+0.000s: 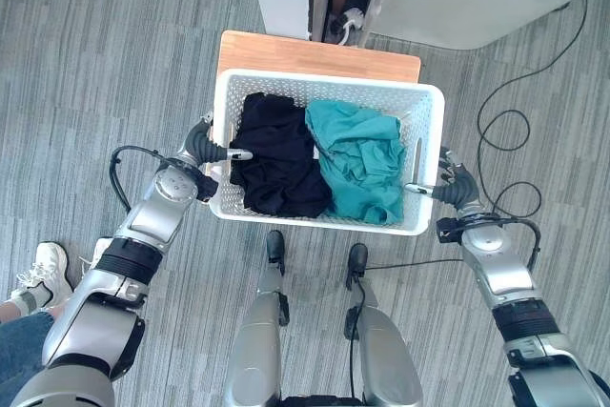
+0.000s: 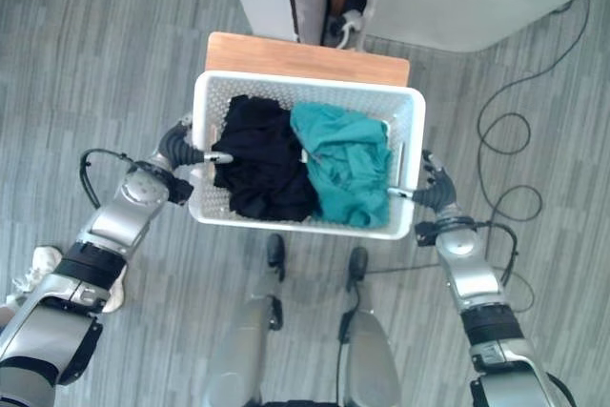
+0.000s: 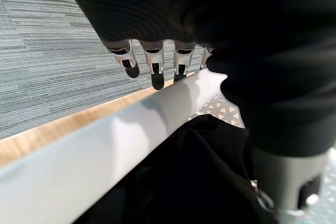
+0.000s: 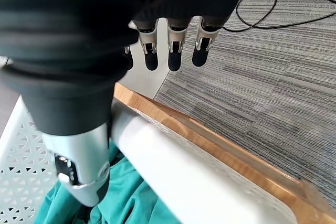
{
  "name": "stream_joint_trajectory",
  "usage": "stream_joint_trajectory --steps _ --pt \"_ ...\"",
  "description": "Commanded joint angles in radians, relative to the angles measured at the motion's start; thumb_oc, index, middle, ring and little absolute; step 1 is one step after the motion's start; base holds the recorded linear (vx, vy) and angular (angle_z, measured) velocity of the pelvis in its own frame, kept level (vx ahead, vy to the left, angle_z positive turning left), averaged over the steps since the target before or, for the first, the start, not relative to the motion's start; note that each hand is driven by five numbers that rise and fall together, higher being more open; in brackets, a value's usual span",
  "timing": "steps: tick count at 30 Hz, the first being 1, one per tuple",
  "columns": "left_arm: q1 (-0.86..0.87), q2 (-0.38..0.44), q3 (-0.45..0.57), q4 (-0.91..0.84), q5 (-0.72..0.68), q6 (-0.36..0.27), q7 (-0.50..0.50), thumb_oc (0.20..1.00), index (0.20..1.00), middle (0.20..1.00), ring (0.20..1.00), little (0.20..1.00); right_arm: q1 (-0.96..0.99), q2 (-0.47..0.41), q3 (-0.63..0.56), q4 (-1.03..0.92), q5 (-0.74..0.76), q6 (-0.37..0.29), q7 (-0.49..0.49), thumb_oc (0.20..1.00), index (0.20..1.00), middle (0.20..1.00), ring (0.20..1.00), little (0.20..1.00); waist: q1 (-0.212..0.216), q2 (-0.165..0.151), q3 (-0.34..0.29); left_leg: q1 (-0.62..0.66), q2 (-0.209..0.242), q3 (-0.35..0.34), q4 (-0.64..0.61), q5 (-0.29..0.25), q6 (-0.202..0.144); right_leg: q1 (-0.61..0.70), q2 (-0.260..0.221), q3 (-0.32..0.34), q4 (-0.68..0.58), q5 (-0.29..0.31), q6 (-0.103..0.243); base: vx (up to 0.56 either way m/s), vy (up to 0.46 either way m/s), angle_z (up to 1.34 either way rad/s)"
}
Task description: Grab the laundry basket,head to the washer,open it,put in the laundry and shut it.
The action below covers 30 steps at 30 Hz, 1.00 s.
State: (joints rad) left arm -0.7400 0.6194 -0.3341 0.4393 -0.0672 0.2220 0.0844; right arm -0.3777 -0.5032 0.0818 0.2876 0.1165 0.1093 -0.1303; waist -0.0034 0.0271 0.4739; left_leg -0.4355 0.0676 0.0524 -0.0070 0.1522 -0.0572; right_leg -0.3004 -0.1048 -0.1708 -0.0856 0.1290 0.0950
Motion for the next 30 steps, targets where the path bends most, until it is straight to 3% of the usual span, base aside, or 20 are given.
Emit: stream_joint_trajectory --steps 1,11,19,30 --pt "-0.054 -0.015 0.014 0.073 0.037 -0.034 0.048 1.000 1.000 1.000 1.000 1.000 0.014 -0.030 -0.007 -0.019 0.047 -0.021 -0.038 1.000 1.000 1.000 1.000 1.000 -0.002 -0.020 -0.044 -0.061 0.033 0.010 0.083 -0.077 -0.036 -0.073 -0.071 0.057 0.166 -0.140 0.040 0.00 0.000 0.00" --pt "-0.055 -0.033 -0.013 0.064 0.017 -0.047 0.059 1.000 1.000 1.000 1.000 1.000 -0.107 -0.029 0.041 -0.001 0.037 0.003 -0.073 1.000 1.000 1.000 1.000 1.000 0.012 -0.027 -0.030 -0.068 0.030 0.007 0.086 -0.078 -0.029 -0.078 -0.071 0.060 0.161 -0.134 0.039 0.00 0.004 -0.04" --pt "-0.045 -0.028 -0.026 0.006 -0.072 -0.109 0.069 1.000 1.000 1.000 1.000 1.000 -0.170 0.022 0.084 0.011 0.065 -0.008 -0.100 1.000 1.000 1.000 1.000 1.000 0.024 -0.034 -0.026 -0.117 0.026 0.001 0.095 -0.074 -0.033 -0.109 -0.070 0.047 0.154 -0.122 0.041 0.00 0.000 0.00" --pt "-0.057 -0.041 -0.057 0.002 -0.091 -0.141 0.072 1.000 1.000 1.000 1.000 1.000 -0.210 0.074 0.162 0.065 0.143 0.000 -0.066 1.000 1.000 1.000 1.000 1.000 0.032 -0.058 -0.025 -0.153 0.021 -0.010 0.099 -0.074 -0.035 -0.116 -0.071 0.038 0.129 -0.107 0.044 0.00 0.008 0.03"
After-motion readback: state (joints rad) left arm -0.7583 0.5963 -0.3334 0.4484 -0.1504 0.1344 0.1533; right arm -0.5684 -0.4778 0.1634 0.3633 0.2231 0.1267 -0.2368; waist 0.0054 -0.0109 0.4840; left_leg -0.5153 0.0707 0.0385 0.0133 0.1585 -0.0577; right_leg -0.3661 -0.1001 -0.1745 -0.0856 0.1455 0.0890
